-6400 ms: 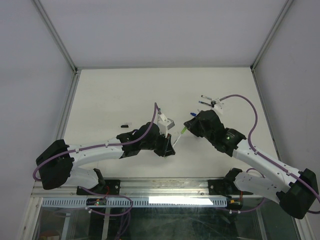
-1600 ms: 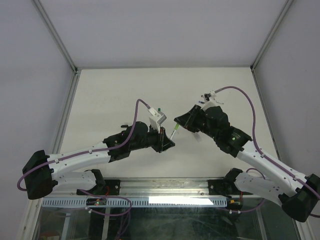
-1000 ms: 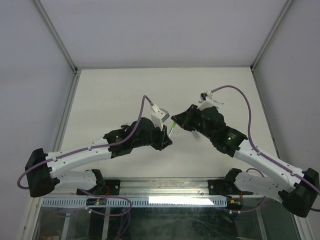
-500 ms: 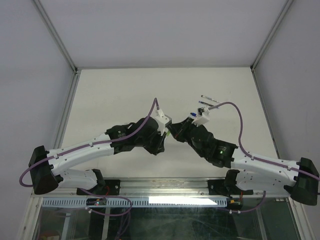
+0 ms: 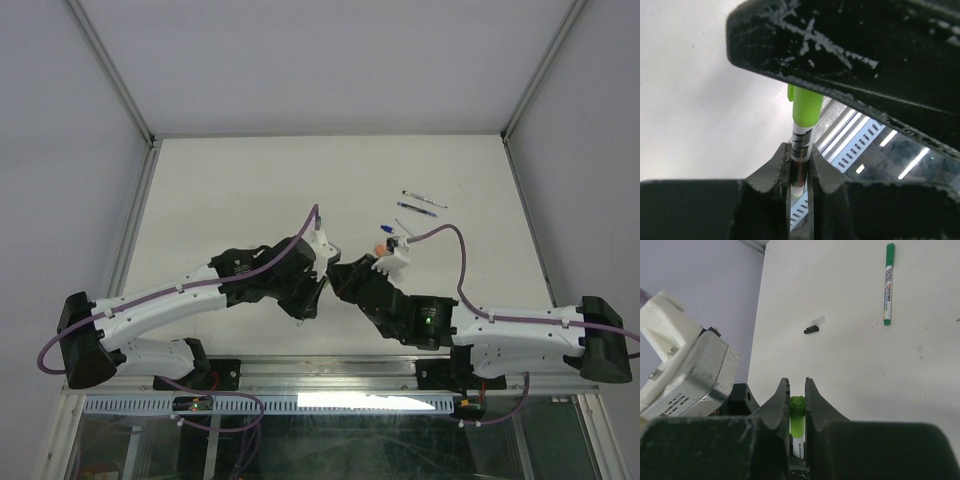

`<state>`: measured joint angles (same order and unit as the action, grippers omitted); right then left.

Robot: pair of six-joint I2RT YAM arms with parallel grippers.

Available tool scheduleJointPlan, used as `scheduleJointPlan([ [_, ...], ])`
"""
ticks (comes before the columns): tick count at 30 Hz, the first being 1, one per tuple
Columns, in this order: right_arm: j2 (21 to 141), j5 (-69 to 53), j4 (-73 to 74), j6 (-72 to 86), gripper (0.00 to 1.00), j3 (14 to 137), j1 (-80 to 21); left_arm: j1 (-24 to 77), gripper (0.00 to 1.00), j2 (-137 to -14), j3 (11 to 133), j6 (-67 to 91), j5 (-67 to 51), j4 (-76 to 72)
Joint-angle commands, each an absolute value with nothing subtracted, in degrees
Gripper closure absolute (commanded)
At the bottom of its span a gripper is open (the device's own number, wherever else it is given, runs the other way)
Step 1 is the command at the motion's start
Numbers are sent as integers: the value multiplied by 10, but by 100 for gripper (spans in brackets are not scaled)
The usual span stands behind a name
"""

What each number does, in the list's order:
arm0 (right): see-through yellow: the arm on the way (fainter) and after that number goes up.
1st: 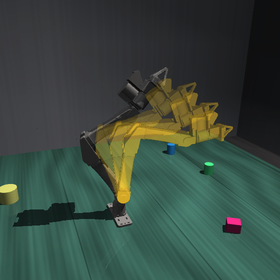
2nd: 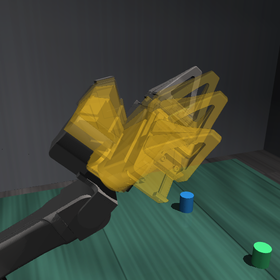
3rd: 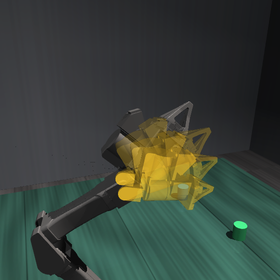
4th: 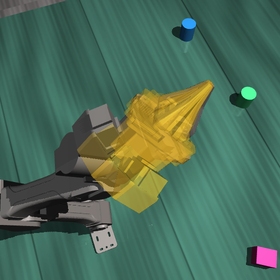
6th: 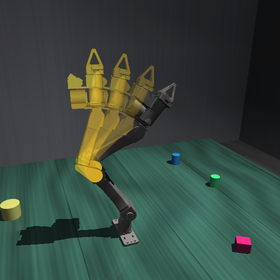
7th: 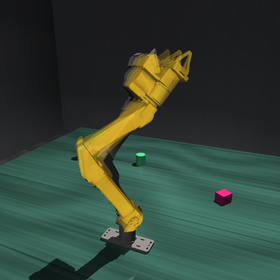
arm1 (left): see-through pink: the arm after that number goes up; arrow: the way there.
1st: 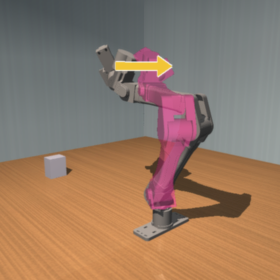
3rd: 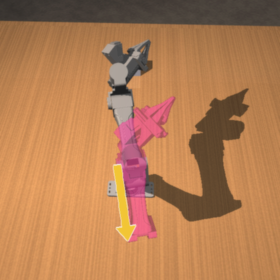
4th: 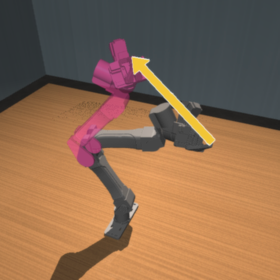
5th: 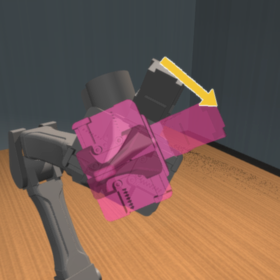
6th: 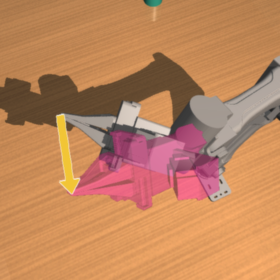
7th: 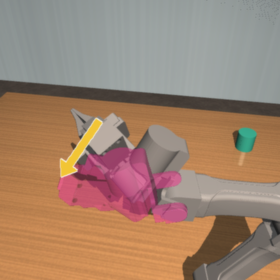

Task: Insert the pens into the pen caps
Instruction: Press the pen cap onto the pen.

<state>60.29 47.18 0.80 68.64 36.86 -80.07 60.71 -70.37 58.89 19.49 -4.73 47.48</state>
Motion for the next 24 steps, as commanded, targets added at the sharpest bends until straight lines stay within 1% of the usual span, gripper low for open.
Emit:
scheduleJointPlan([
  [1,616,250,128,647,100,427,-845,562,100,-643,653,213,50,-31],
  [8,596,303,190,532,100,544,-808,562,100,-592,613,199,-6,5],
  [15,579,327,215,418,91,639,-784,562,100,-579,589,186,-37,30],
  [20,565,347,209,358,86,679,-781,562,100,-583,581,183,-41,47],
  [24,539,353,192,312,77,683,-781,561,100,-588,570,187,-48,53],
])
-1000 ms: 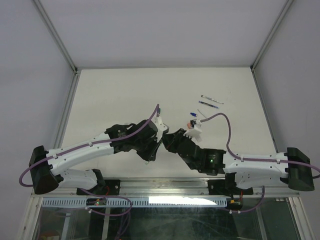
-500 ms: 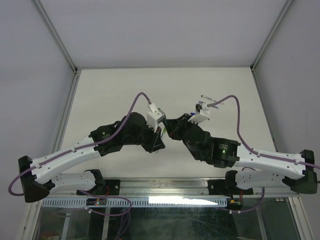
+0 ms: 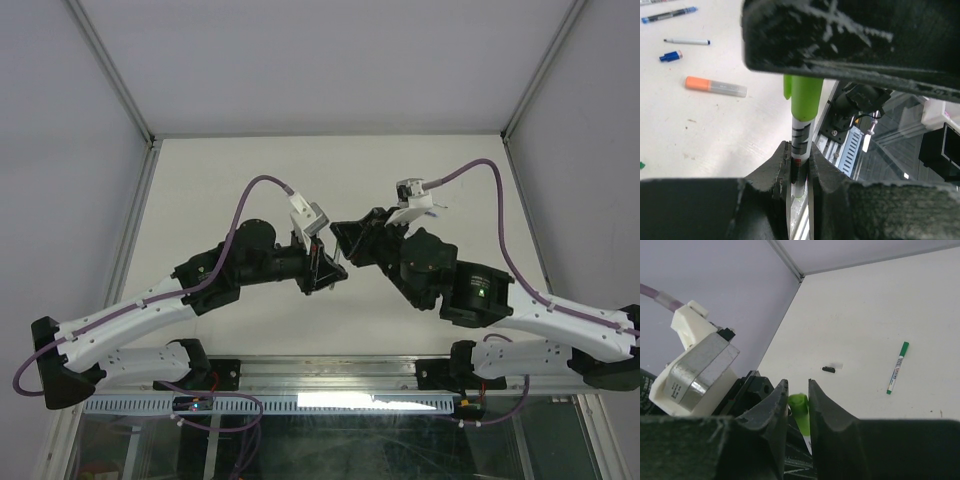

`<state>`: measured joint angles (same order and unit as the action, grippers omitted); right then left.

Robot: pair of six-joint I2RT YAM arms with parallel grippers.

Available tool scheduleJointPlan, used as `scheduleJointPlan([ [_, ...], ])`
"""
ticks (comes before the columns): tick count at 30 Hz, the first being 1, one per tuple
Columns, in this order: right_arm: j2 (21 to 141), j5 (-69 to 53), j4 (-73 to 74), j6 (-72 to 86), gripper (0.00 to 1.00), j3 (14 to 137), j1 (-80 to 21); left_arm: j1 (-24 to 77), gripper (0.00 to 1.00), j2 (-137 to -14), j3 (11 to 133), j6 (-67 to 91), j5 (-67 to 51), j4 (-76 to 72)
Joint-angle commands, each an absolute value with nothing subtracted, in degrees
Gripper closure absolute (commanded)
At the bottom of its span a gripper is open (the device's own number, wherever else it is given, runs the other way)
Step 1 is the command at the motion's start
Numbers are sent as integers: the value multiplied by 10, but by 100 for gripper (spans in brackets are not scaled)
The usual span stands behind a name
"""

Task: Insert the pens into the pen caps
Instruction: Press the pen cap onto the pen, then place the pen at the center of the board.

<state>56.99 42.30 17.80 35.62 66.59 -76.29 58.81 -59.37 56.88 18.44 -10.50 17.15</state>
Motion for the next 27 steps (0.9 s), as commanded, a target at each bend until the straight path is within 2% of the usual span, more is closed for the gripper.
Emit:
scheduleJointPlan([
  [1,529,355,186,304,75,678,-781,562,100,-586,566,189,-47,53],
  [8,435,370,165,283,64,611,-781,562,100,-576,542,199,-37,59],
  [15,379,451,312,367,55,565,-782,562,100,-588,522,233,8,121],
  [18,398,465,409,425,53,566,-781,558,100,-619,521,257,27,159],
  [22,471,422,504,464,51,586,-765,518,100,-688,529,288,23,214],
  [27,541,304,483,398,50,591,-658,434,100,-775,565,270,22,266],
])
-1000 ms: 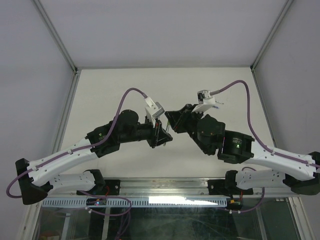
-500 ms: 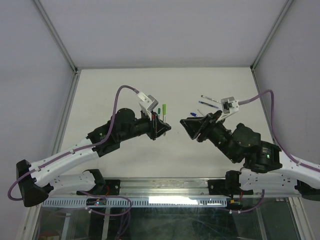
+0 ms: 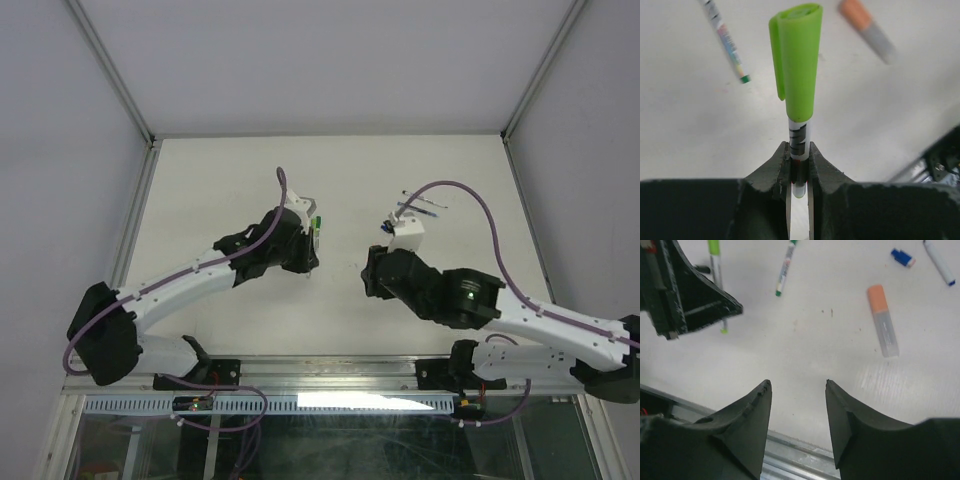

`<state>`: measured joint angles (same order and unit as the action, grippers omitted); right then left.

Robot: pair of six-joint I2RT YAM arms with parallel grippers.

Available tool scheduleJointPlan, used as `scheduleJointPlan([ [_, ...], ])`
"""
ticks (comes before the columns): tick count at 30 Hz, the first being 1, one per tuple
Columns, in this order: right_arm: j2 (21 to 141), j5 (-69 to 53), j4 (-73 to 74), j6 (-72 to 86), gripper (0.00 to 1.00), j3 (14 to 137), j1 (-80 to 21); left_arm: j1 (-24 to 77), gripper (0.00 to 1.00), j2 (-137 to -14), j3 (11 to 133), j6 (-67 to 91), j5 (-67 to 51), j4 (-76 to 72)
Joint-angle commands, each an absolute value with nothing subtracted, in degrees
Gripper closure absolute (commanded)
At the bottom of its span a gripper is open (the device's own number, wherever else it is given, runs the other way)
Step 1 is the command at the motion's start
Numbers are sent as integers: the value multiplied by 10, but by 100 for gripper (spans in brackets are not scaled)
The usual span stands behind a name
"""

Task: Insert the pens into the pen caps
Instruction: Place the pen at the center of the board.

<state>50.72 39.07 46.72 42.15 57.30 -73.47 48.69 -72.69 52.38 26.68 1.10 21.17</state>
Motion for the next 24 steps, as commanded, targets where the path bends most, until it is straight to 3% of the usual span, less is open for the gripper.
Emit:
scheduleJointPlan([
  [1,545,263,458,381,50,582,-615,423,100,-793,578,262,27,278],
  [5,532,68,374,348,48,517,-443,384,100,-903,656,220,36,337],
  [7,518,19,350,347,48,494,-404,370,100,-952,696,208,40,364],
  [14,477,-6,349,354,47,430,-393,348,100,-1080,801,200,55,422],
  [24,457,-29,334,365,46,384,-392,336,97,-1142,838,228,23,440],
])
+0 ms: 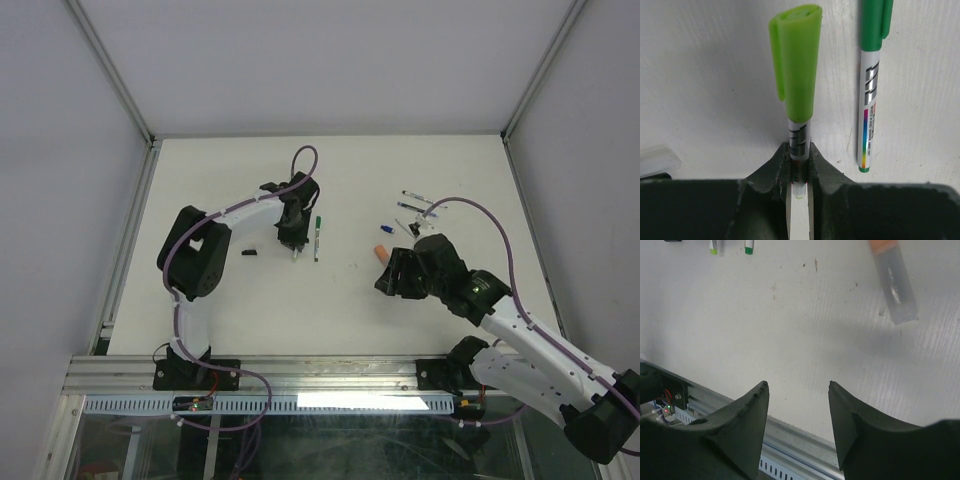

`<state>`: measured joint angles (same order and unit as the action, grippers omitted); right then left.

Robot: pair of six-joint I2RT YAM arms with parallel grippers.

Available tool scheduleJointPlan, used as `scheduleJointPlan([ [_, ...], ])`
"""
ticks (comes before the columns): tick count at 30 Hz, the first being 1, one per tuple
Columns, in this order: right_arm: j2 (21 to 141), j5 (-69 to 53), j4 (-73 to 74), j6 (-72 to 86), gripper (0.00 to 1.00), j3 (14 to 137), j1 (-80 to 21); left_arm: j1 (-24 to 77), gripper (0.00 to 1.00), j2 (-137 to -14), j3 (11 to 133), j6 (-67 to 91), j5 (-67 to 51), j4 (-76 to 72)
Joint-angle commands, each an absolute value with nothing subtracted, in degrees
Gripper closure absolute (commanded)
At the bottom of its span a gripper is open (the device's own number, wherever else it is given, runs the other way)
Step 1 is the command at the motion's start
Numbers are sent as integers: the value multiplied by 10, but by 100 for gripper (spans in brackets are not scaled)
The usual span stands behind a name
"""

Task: Insert the pens into the pen caps
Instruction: Place the pen at the center of the board.

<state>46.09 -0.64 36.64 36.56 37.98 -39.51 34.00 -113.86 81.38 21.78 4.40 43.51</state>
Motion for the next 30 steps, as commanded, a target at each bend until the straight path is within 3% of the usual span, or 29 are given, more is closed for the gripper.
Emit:
scheduleJointPlan([
  [1,460,-31,331,364,46,384,-392,336,95,-1146,838,230,20,440],
  [8,474,-50,320,366,46,386,-393,336,83,-1151,836,244,23,440],
  [15,483,-58,312,368,46,396,-393,336,78,-1152,837,245,23,440],
  [25,478,-55,325,373,46,396,-392,336,95,-1149,833,245,11,429],
  [30,479,-54,327,379,46,401,-392,336,96,-1144,827,257,-1,416],
])
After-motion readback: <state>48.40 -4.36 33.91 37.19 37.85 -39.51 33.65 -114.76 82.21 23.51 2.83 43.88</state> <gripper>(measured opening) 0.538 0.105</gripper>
